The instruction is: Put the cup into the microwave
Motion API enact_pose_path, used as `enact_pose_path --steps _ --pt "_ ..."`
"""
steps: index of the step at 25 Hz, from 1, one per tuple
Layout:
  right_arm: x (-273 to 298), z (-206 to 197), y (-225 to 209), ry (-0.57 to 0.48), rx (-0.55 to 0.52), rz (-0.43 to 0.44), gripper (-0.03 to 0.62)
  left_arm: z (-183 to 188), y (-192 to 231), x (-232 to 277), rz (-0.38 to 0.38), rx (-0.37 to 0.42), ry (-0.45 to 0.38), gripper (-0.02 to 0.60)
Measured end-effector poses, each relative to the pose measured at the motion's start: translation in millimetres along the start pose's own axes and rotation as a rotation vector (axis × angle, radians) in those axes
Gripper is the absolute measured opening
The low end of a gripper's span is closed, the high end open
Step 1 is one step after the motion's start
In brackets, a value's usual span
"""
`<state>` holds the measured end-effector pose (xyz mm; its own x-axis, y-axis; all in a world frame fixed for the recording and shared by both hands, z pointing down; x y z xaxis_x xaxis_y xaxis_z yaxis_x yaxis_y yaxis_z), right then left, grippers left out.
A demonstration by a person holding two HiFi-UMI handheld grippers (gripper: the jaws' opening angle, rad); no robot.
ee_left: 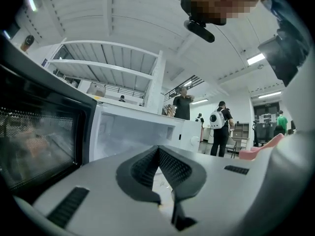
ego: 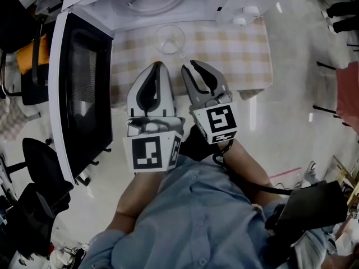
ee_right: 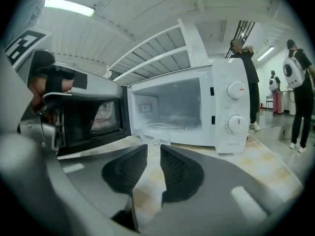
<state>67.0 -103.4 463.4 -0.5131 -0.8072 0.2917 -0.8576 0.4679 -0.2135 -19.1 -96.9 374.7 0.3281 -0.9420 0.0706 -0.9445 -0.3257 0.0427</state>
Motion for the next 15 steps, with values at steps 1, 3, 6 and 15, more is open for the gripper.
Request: enact_pose_path --steps 1,3,6,15 --pt "3 -2 -1 0.002 -0.003 -0.002 0.081 -3 2 2 0.001 -0.003 0.002 0.006" --pt "9 -4 -4 0.007 -0.008 -0.006 0.083 -7 4 7 0.002 -0.009 0.007 0.006" --pt "16 -6 -7 0.019 -0.005 -0.004 0.083 -10 7 11 0.002 -0.014 0.017 0.006" --pt "32 -13 -9 0.053 -0.004 0.003 0.083 -15 13 18 -0.001 -0.025 0.039 0.006"
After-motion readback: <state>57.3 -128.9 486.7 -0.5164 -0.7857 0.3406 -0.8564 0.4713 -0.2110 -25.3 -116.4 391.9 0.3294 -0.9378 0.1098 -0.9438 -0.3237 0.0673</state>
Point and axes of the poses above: the fingertips, and each gripper's own axes: x forward along the fingers, y to its left, z out of its top, the point moved 3 cm from there along -x, backward along the fingers, and after that the axes turned 8 degrees about x, right-handed, at the moved point
